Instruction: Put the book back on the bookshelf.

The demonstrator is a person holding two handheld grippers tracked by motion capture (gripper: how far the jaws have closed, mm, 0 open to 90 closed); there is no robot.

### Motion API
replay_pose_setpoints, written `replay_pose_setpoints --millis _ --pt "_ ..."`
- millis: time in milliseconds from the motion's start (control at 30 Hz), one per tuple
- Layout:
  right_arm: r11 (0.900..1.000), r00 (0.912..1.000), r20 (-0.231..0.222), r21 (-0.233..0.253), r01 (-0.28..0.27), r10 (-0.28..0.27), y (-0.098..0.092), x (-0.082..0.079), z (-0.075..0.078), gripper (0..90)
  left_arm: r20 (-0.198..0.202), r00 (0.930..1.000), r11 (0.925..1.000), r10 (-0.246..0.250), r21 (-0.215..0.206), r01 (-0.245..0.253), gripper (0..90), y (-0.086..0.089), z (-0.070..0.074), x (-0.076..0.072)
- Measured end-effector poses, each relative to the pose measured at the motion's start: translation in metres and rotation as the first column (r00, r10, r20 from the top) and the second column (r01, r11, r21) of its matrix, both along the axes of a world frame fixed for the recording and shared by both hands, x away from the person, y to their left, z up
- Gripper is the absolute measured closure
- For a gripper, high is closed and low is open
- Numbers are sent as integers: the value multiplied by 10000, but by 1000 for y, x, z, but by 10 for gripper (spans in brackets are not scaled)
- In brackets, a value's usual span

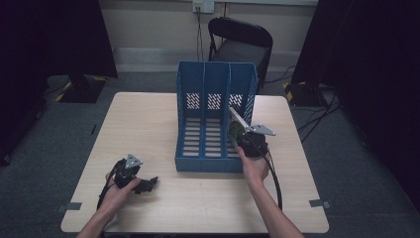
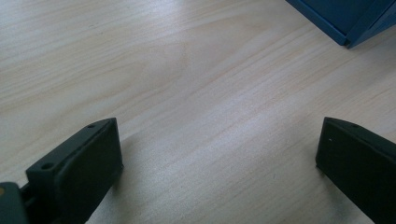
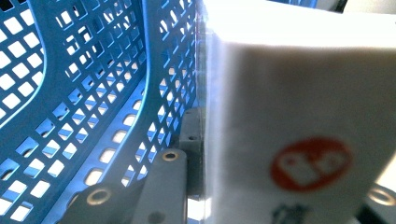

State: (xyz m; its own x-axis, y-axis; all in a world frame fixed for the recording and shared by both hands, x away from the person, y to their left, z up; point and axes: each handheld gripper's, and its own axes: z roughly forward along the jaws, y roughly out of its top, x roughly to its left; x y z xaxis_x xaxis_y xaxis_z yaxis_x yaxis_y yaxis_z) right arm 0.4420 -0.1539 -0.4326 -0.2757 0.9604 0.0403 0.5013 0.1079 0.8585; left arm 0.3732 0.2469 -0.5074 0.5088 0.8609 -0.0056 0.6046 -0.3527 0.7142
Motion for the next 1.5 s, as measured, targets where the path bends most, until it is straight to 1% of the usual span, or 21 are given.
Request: replay_pose_setpoints --millis 200,233,333,433,533,667,800,933,1000,1067,1133,1200,1233,1300,1333,1400,1433,1500 --pt "9999 10000 -3 139 -4 4 -2 1 -1 749 0 10000 10000 -1 -3 1 0 0 0 0" --pt "9999 9999 -101 114 -69 70 -2 1 0 749 0 10000 10000 0 -2 0 0 0 0 0" --pt "9999 9998 -149 68 -159 160 -3 0 -1 749 0 10000 10000 -3 3 3 0 0 0 0" --pt "9997 9997 -183 192 -178 181 -5 1 0 741 2 10000 10000 -2 3 2 0 0 0 0" --pt "9989 9993 -46 290 -365 367 -6 -1 1 723 2 10000 10000 -15 1 15 0 0 0 0" --pt "9982 9989 -58 397 -456 458 -5 -2 2 718 3 10000 10000 -21 1 21 0 0 0 0" --pt "9962 9977 -16 548 -679 681 -5 -6 2 692 1 10000 10000 -22 2 22 0 0 0 0" --pt "9957 9972 34 546 -748 747 -8 -10 3 684 2 10000 10000 -24 2 24 0 0 0 0" --pt "9948 9971 29 672 -764 764 -10 -13 2 671 2 10000 10000 -23 0 23 0 0 0 0" --pt "9946 9966 59 642 -821 819 -9 -14 1 669 0 10000 10000 -24 4 24 0 0 0 0" --pt "9947 9968 74 646 -795 792 -8 -13 0 670 1 10000 10000 -22 1 22 0 0 0 0" --pt "9961 9973 -11 503 -732 733 -7 -11 -2 670 -1 10000 10000 -25 2 25 0 0 0 0" --pt "9962 9976 -40 546 -685 688 -7 -10 -3 671 -1 10000 10000 -25 2 25 0 0 0 0" --pt "9964 9979 -50 541 -648 651 -7 -9 -4 682 0 10000 10000 -23 1 23 0 0 0 0" --pt "9974 9983 -90 432 -574 579 -6 -8 -4 709 1 10000 10000 -23 2 23 0 0 0 0" --pt "9994 9997 -45 257 -229 230 -5 -8 -4 755 2 10000 10000 -22 1 22 0 0 0 0" --pt "9999 10000 -4 117 49 -49 -5 -8 -4 763 2 10000 10000 -24 5 24 0 0 0 0" --pt "9995 9997 54 210 229 -230 -4 -8 -5 765 -1 10000 10000 -23 2 23 0 0 0 0"
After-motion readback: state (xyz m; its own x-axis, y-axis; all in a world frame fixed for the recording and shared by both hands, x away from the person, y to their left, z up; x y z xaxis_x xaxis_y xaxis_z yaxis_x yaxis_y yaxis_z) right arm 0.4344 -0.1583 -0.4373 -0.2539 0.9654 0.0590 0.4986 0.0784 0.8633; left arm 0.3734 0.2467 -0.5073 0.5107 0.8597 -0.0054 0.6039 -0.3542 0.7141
